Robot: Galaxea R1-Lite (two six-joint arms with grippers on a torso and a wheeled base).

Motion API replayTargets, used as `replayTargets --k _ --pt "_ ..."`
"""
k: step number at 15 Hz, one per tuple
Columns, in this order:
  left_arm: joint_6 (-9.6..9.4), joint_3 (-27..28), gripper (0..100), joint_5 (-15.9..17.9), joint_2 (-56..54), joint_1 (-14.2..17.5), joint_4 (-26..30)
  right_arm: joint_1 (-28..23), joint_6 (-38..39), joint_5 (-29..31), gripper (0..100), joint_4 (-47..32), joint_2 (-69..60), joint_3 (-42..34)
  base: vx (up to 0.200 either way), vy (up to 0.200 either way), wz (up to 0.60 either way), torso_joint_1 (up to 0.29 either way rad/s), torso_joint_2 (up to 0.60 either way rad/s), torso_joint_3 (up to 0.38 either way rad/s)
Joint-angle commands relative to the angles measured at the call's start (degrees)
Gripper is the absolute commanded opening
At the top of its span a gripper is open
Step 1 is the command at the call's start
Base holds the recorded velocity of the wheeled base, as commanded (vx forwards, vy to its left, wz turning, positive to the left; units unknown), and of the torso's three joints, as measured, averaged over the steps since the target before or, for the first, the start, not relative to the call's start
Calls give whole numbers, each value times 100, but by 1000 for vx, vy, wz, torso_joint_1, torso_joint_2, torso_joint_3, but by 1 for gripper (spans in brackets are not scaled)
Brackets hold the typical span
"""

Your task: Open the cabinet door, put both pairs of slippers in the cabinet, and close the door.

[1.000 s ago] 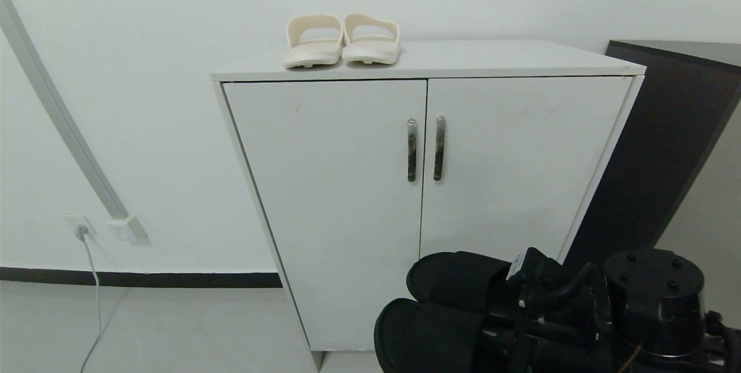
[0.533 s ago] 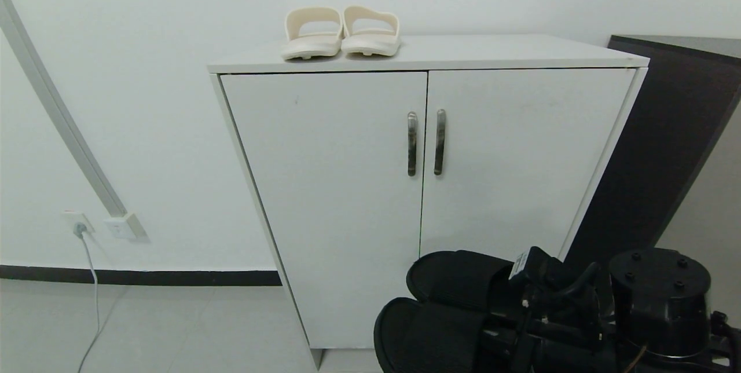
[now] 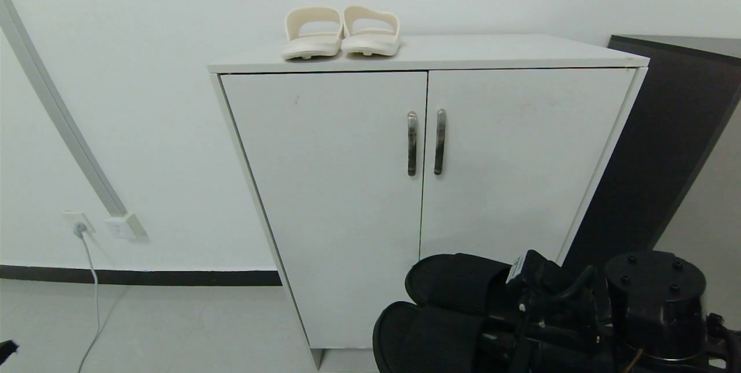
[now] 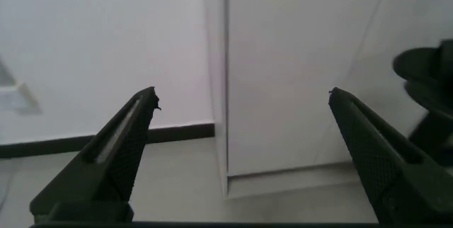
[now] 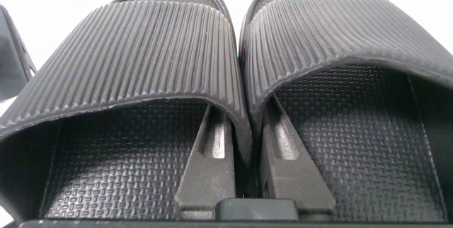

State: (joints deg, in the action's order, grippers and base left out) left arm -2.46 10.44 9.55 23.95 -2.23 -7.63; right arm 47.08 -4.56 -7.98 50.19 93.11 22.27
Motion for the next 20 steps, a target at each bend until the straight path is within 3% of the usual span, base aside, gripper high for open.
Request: replayTargets --k 1,2,5,6,9,13,20 --pt "-105 442 100 584 1437 -269 -212 21 -1 -1 0 0 23 -12 0 0 0 0 0 0" --pt "-44 644 100 663 1683 -392 -212 21 -1 -1 0 0 23 -4 0 0 0 0 0 0" --pt "703 1294 100 847 2298 -1095 -212 108 -1 16 0 0 23 -4 0 0 0 0 0 0" --pt "756 1470 100 856 2518 -1253 -212 108 -1 16 0 0 23 -12 0 0 0 0 0 0" --pt "782 1760 100 882 3177 -1754 -608 108 8 7 0 0 32 -12 0 0 0 0 0 0" --pt "782 1936 100 865 4196 -2150 -1715 108 8 7 0 0 32 -12 0 0 0 0 0 0" --pt "791 2551 100 830 5796 -2809 -3034 108 -1 7 0 0 58 -12 0 0 0 0 0 0"
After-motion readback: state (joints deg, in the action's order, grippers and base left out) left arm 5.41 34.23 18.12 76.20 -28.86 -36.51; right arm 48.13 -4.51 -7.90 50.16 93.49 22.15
